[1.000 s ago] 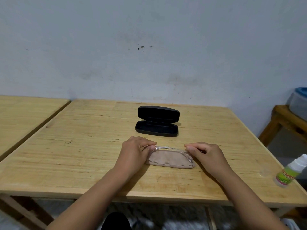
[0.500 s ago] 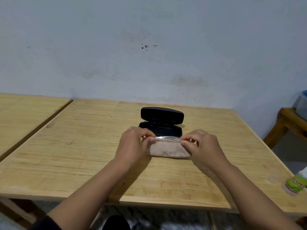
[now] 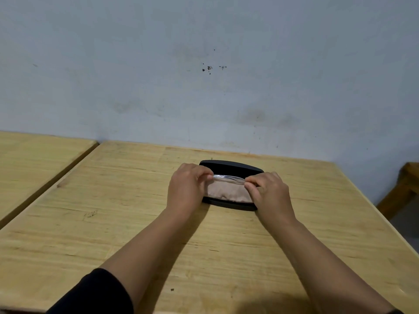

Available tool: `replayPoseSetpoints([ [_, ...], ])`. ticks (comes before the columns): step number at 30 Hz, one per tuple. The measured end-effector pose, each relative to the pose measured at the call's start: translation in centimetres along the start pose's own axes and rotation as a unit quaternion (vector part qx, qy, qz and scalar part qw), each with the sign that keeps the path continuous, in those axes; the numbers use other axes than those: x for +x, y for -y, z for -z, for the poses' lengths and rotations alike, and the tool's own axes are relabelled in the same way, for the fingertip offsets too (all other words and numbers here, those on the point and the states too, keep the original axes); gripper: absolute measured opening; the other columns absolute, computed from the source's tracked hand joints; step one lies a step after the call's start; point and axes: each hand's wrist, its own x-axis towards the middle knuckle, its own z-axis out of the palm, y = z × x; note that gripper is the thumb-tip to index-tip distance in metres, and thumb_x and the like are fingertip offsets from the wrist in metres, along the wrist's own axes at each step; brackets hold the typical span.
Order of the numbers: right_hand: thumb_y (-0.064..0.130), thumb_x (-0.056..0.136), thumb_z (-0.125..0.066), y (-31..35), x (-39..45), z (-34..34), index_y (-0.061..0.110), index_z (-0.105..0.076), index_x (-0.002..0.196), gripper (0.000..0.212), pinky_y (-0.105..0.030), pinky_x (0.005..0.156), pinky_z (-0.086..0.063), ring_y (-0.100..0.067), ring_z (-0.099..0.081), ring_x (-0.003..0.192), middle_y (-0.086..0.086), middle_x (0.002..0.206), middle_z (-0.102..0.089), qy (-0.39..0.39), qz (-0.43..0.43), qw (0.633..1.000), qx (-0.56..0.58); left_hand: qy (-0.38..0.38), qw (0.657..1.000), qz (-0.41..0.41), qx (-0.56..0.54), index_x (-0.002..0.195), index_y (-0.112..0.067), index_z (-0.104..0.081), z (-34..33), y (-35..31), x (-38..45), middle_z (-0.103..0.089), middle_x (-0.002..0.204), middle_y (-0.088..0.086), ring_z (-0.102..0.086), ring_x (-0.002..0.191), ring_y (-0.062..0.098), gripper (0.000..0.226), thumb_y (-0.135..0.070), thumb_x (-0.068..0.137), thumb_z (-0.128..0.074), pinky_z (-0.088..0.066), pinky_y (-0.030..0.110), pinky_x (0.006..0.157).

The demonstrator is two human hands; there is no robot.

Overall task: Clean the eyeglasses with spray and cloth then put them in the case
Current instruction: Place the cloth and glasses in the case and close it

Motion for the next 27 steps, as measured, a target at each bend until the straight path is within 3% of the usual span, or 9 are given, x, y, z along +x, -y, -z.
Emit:
replayPoseSetpoints([
  [9,0.018,0.088,-0.062,-0.8,0.1,-1.0,0.014,-0.074,0.090,0.013,-0.005,0.066,-0.028,-0.011,-0.045,0.085,-0.001,0.085,-0.072,0.045,-0.020,0.998,-0.029,0.082,0.996,0.048,-0.005,0.094,-0.019,-0.073,-0.8,1.0,0.4,-0.072,0.095,0.002,-0.061,0.093,0.017,0.013,-0.022,0.086,-0.063,-0.048,0.031,0.084],
  [14,0.018,0.088,-0.061,-1.1,0.1,-1.2,0.014,-0.074,0.089,0.014,-0.019,0.062,-0.029,-0.013,-0.044,0.083,-0.001,0.082,-0.073,0.047,-0.027,0.998,-0.043,0.102,0.992,0.078,-0.016,0.098,-0.020,-0.073,-0.9,0.9,0.5,-0.073,0.097,0.001,-0.064,0.092,0.015,0.016,-0.024,0.086,-0.062,-0.049,0.027,0.084],
  [19,0.017,0.088,-0.061,-1.0,-0.1,-1.2,0.012,-0.074,0.087,0.013,-0.019,0.061,-0.030,-0.014,-0.045,0.081,-0.003,0.080,-0.072,0.036,-0.021,0.998,-0.047,0.119,0.986,0.109,-0.035,0.101,-0.023,-0.071,-0.7,1.1,0.5,-0.073,0.096,-0.002,-0.063,0.087,0.009,0.017,-0.025,0.086,-0.063,-0.044,0.018,0.079],
  [23,0.018,0.088,-0.062,-1.0,-0.3,-1.0,0.012,-0.074,0.090,0.013,-0.010,0.061,-0.028,-0.017,-0.049,0.085,-0.003,0.082,-0.072,0.034,-0.024,0.998,-0.045,0.121,0.979,0.142,-0.082,0.107,-0.024,-0.069,-0.6,1.4,0.3,-0.071,0.101,-0.003,-0.059,0.086,0.004,0.022,-0.023,0.085,-0.065,-0.040,0.013,0.079],
  [27,0.029,0.083,-0.067,-0.8,-0.7,-0.2,0.011,-0.071,0.105,0.028,-0.021,0.077,-0.033,-0.020,-0.055,0.099,-0.005,0.099,-0.071,0.021,-0.066,0.998,-0.002,0.083,0.980,0.149,-0.100,0.113,-0.024,-0.065,-0.1,1.5,-0.8,-0.068,0.101,-0.012,-0.053,0.072,-0.014,0.031,-0.026,0.082,-0.068,-0.037,-0.001,0.071],
])
